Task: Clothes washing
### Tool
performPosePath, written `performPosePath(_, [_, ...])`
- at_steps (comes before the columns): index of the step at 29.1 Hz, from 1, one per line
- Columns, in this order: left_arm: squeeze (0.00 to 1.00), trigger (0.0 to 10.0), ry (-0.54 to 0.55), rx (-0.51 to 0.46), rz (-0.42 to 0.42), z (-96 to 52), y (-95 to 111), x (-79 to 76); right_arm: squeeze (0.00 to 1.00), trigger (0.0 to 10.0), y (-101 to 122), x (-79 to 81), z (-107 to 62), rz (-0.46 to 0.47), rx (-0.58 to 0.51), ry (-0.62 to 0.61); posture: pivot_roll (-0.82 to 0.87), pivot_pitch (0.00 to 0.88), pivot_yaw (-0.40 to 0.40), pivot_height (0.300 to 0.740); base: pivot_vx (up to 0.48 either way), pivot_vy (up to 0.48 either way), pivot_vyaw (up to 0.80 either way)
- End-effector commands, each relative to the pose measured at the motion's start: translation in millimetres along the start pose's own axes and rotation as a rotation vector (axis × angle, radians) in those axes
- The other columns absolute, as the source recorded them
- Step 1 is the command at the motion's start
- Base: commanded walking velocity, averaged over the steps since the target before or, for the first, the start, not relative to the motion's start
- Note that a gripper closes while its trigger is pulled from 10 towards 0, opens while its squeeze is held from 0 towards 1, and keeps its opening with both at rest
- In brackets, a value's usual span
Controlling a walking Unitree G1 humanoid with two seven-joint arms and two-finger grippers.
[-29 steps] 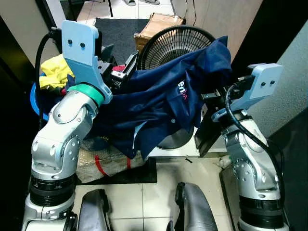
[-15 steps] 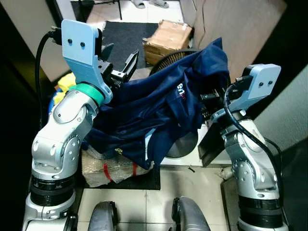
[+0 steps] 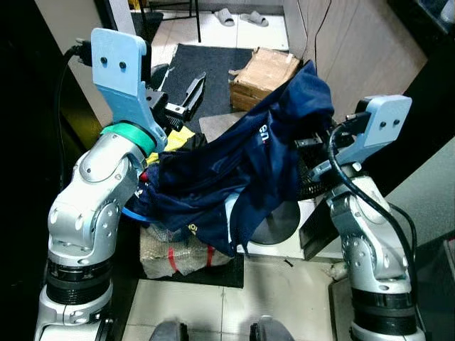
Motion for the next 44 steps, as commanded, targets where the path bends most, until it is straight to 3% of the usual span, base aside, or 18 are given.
performPosePath(1, [0.00,10.0,-0.005,-0.004,0.004,-1.5,1,-1.5,0.00,10.0,3,-1.8,0.4,-0.009,-0.015,-0.005,0.04,0.070,0.012,0.729,0.000,0.000,0.00])
performPosePath(12, [0.00,10.0,0.009,-0.018,0.001,1.1,4,0.3,0.00,10.0,8,-9.8,4.5,0.003,-0.037,-0.068,0.04,0.063,0.010,0.740,0.000,0.000,0.00])
performPosePath(16, [0.00,10.0,0.013,-0.024,-0.012,4.2,5,-1.2,0.00,10.0,21,-7.8,12.3,0.000,-0.103,-0.082,0.04,0.054,0.016,0.740,0.000,0.000,0.00])
performPosePath(27, [0.00,10.0,0.015,-0.001,-0.031,2.8,1,-1.0,0.00,10.0,18,-6.8,14.7,0.001,-0.101,-0.095,0.05,0.046,0.027,0.740,0.000,0.000,-0.13])
performPosePath(44, [0.00,10.0,0.007,0.002,-0.028,4.5,1,-0.2,0.00,10.0,13,-13.1,14.7,0.016,-0.094,-0.131,0.05,0.051,0.035,0.740,0.000,0.000,-0.80])
Point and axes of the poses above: a point about 5 cm out from each wrist's last joint towards the gripper, its own z axis pointing out of the wrist towards the gripper, its own y axis along the axis of the wrist's last joint, x = y × z, the point moved 3 cm from there along z, pointing out of the wrist towards the gripper, and after that the axes turned 5 degrees about z, right-handed, at the moved point
